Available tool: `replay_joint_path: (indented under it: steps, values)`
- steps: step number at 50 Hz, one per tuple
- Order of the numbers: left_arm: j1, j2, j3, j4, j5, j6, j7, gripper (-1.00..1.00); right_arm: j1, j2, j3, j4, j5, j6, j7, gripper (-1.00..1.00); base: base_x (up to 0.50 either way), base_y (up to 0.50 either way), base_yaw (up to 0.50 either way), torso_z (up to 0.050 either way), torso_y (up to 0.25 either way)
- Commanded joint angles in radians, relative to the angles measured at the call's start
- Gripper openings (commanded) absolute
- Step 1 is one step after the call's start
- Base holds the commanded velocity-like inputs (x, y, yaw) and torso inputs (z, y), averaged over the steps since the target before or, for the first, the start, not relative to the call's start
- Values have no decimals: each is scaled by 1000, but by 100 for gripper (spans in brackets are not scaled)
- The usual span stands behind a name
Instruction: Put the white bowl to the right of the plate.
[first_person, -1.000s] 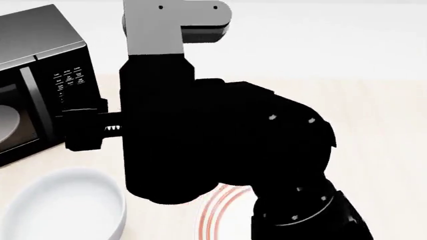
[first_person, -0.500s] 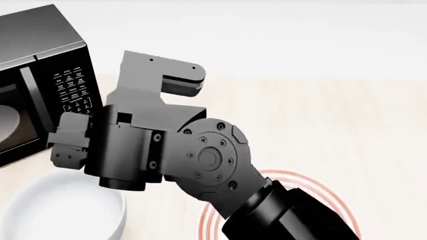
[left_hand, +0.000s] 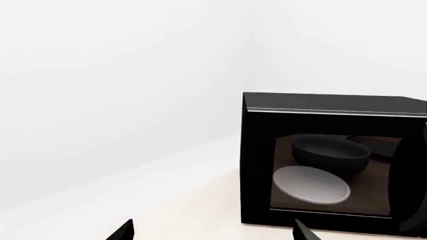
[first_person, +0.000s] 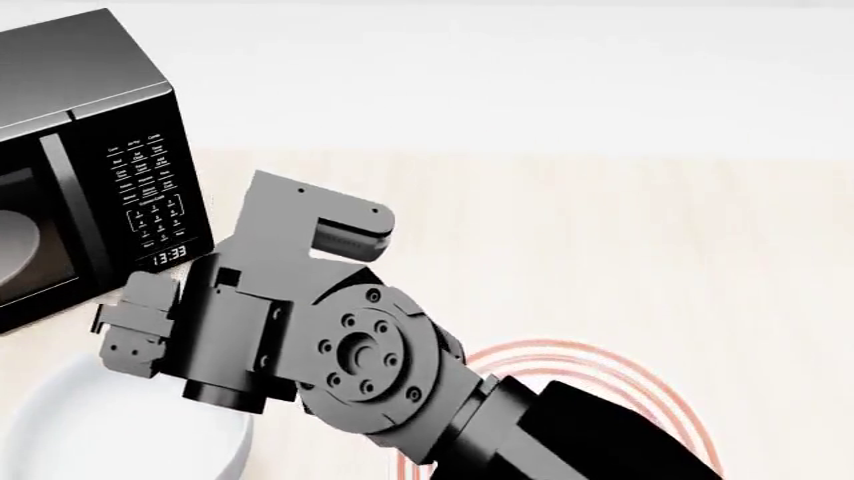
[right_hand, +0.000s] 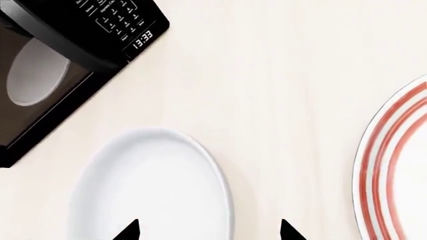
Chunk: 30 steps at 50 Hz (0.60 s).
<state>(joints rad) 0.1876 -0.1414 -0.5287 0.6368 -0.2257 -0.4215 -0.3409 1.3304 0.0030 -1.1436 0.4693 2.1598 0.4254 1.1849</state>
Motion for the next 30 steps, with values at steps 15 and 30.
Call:
replay_joint_path:
  steps: [15, 30]
  values:
    - [12, -11, 14, 3, -6, 11, -20, 100, 70, -3, -452, 46, 223, -207, -203, 100, 0, 0, 0, 0, 0]
    - [22, -17, 14, 6, -16, 19, -28, 100, 28, -3, -451, 72, 196, -166, -267, 100, 0, 0, 0, 0, 0]
